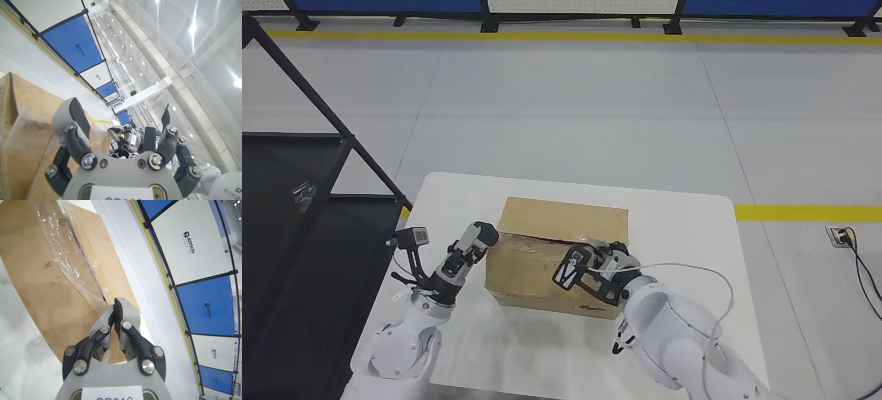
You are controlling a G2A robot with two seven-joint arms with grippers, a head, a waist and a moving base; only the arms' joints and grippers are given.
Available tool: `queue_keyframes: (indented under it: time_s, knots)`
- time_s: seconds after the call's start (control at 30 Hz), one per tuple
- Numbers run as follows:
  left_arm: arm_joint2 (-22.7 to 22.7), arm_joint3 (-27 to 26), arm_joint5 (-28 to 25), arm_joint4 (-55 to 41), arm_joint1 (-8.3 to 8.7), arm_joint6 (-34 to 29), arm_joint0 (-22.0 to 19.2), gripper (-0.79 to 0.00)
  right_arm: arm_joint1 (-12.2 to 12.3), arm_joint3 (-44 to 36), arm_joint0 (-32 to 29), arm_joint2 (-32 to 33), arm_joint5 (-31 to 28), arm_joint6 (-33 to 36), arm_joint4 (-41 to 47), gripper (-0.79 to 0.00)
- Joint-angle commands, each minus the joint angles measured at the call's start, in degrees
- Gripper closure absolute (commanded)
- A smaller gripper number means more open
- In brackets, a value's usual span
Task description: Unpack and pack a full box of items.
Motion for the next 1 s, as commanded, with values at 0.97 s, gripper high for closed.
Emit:
queue_keyframes:
  time_s: [0.97]
  knots:
    - [-4.1,-3.4,-2.9,1.2,0.6,6.5,8.8,-0.785,-2.4,1.4,-0.3,1.9,-2.4,-1.2,1.9,0.0]
